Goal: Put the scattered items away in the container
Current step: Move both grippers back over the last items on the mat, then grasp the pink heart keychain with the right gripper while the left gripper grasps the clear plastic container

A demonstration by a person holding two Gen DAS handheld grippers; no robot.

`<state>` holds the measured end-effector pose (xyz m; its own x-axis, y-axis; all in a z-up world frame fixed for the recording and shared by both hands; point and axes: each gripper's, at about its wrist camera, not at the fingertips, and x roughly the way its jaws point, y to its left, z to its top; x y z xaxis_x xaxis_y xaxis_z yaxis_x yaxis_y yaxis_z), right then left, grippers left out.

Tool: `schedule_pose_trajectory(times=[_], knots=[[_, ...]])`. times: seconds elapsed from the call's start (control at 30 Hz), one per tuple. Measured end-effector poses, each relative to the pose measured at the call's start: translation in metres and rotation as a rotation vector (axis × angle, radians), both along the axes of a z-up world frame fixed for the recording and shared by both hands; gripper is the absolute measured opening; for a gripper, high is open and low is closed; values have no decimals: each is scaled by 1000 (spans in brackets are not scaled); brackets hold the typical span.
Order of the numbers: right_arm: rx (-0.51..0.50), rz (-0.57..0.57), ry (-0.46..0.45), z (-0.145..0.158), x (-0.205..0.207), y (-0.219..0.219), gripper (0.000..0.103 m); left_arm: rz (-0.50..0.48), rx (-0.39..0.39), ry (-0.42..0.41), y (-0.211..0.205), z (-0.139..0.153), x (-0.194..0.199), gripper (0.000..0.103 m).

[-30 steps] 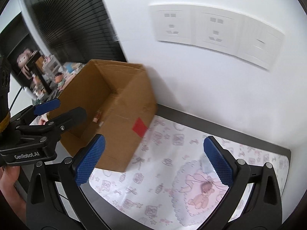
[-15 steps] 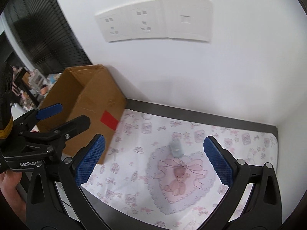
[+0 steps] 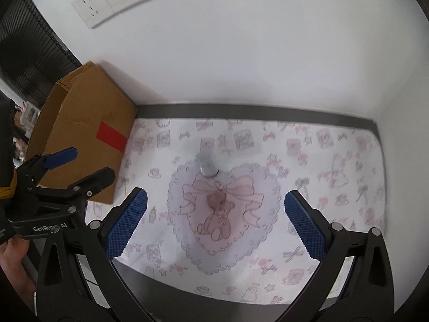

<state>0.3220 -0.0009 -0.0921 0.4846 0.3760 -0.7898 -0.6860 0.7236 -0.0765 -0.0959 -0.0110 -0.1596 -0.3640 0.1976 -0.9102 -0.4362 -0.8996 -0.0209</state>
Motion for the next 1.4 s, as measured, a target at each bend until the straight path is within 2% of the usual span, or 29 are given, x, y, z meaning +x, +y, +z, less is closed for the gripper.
schedule_pose_trajectory(times=[0.1, 0.2, 0.33, 0.4, 0.57, 0.7, 0.87, 0.97, 1.03, 1.1, 1.17, 1.3, 1.4], knots=[[-8, -21, 54, -19, 9, -6, 103, 12, -13, -27, 0, -17, 1, 102], [-51, -22, 64, -36, 14, -3, 103, 23, -4, -57, -2, -31, 0, 102], [-101, -12, 74, -58, 22, 1, 102, 14, -32, -81, -1, -51, -2, 102], [-124, -11, 75, -68, 27, 5, 96, 11, -51, -93, -1, -61, -2, 102], [-204, 12, 86, -99, 40, 20, 91, 29, -75, -116, -7, -85, -9, 102], [-256, 3, 108, -123, 56, 33, 75, 50, -77, -167, -10, -107, -22, 102], [-296, 0, 169, -152, 71, 43, 74, 73, -80, -232, -9, -131, -37, 102], [-306, 3, 172, -160, 74, 47, 74, 72, -86, -252, -8, -143, -42, 102], [-325, 9, 158, -164, 75, 51, 69, 74, -87, -272, -8, -149, -45, 102], [-342, 12, 150, -166, 76, 54, 55, 80, -77, -294, -6, -154, -48, 102], [-383, 25, 126, -170, 74, 58, 52, 81, -72, -300, -3, -157, -50, 102], [-397, 44, 124, -172, 71, 55, 36, 75, -58, -310, 7, -160, -55, 102], [-360, 15, 135, -164, 80, 42, 36, 62, -47, -309, 20, -160, -58, 102]])
